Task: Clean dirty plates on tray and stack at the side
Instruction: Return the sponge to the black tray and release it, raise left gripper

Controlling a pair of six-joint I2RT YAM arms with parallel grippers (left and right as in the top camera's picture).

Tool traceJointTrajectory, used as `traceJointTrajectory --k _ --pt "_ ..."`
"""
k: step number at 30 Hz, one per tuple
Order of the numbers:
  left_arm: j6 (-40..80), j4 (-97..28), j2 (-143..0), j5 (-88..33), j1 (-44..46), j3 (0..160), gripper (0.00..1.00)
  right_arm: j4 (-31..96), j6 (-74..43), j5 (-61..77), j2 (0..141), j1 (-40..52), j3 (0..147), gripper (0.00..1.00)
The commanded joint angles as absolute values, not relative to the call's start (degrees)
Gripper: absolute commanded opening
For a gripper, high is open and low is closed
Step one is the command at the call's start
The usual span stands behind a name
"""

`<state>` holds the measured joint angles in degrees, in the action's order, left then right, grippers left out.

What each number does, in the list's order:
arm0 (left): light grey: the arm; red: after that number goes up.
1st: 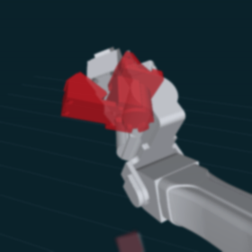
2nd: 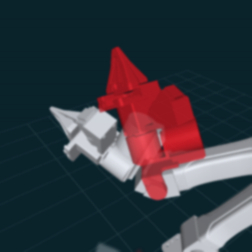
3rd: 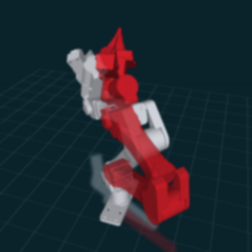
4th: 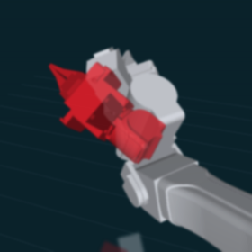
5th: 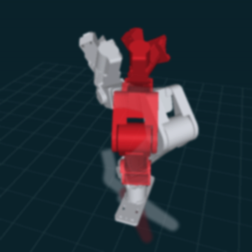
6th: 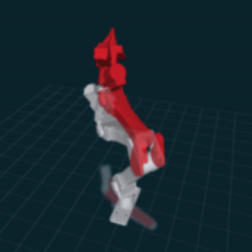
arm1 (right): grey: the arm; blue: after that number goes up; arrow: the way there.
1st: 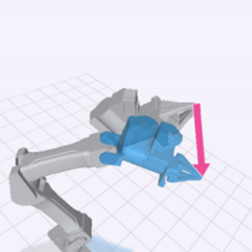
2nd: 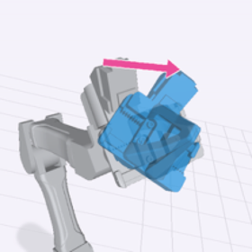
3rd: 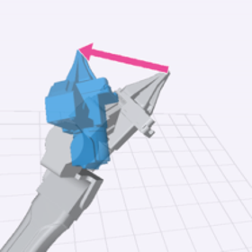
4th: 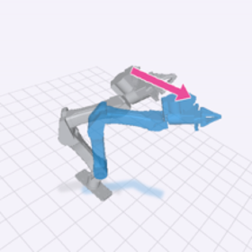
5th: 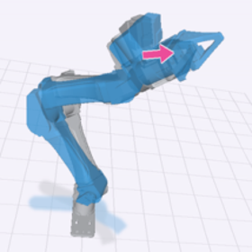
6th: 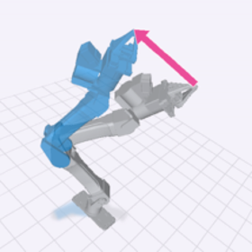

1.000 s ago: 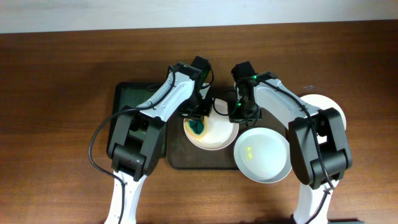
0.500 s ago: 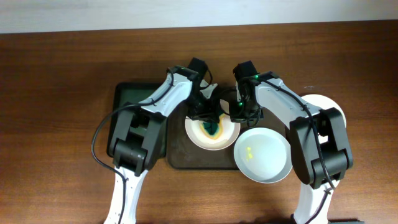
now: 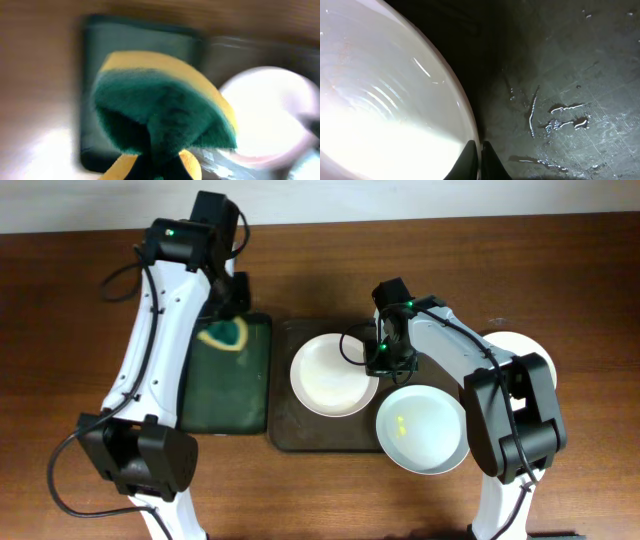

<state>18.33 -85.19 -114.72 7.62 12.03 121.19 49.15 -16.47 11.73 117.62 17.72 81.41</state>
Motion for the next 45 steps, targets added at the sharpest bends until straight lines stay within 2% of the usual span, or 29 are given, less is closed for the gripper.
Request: traceJointTrajectory --k 1,5,11,14,18,22,24,25,27,32,37,40,42,43,44,45 --pt "24.43 -84.01 -115.15 21.58 11.03 116.16 0.00 49.06 -16.73 11.60 118.45 18.35 80.99 0.04" --pt "24.27 -71.53 -115.18 17.10 11.03 101.49 0.00 49.06 -16.73 11.60 118.45 18.35 80.99 0.04" --pt "16.99 -53.30 -115.18 15.18 11.00 86.94 0.02 49.04 -16.73 11.60 118.45 18.35 80.99 0.04" --pt "17.02 -50.52 -115.28 15.18 10.96 85.62 0.05 49.06 -16.73 11.57 118.45 18.35 80.99 0.04" --pt "17.02 -49.43 -115.28 15.18 10.96 84.60 0.18 49.06 -16.73 11.57 118.45 18.35 80.99 0.04" --pt "17.04 -48.49 -115.70 14.76 10.96 84.44 0.17 49.06 -16.73 11.57 118.45 18.35 80.99 0.04" --pt "17.04 -47.99 -115.72 14.76 10.96 84.44 0.46 49.06 -16.73 11.57 118.45 18.35 80.99 0.04" --pt "17.06 -47.86 -115.72 14.76 10.96 84.44 0.66 49.06 -16.73 11.55 118.45 18.35 80.99 0.04" --pt "17.04 -48.12 -115.68 14.06 10.96 84.49 1.00 49.06 -16.73 11.55 118.45 18.35 80.99 0.05" --pt "17.04 -50.00 -111.50 11.09 8.91 87.55 0.99 49.04 -16.73 11.35 118.45 18.35 80.99 0.05" --pt "17.06 -48.82 -99.59 11.53 0.89 93.67 1.00 48.97 -16.71 11.35 118.45 18.35 80.99 0.05" --pt "17.04 -48.88 -97.30 11.53 -2.52 93.65 0.99 48.97 -16.78 9.43 118.45 18.35 80.99 0.06" --pt "17.04 -48.88 -97.38 11.53 -2.94 93.65 0.99 48.99 -16.78 8.75 118.45 18.35 80.99 0.19" --pt "17.04 -48.88 -97.38 11.53 -2.94 93.65 0.99 48.82 -16.78 8.75 118.45 18.35 80.97 0.22" --pt "17.04 -48.88 -97.38 11.53 -2.94 93.65 0.99 48.56 -16.80 8.29 118.45 18.35 80.97 0.24" --pt "17.04 -48.88 -97.38 11.53 -2.94 93.65 0.99 48.45 -16.82 7.70 118.45 18.35 80.97 0.18"
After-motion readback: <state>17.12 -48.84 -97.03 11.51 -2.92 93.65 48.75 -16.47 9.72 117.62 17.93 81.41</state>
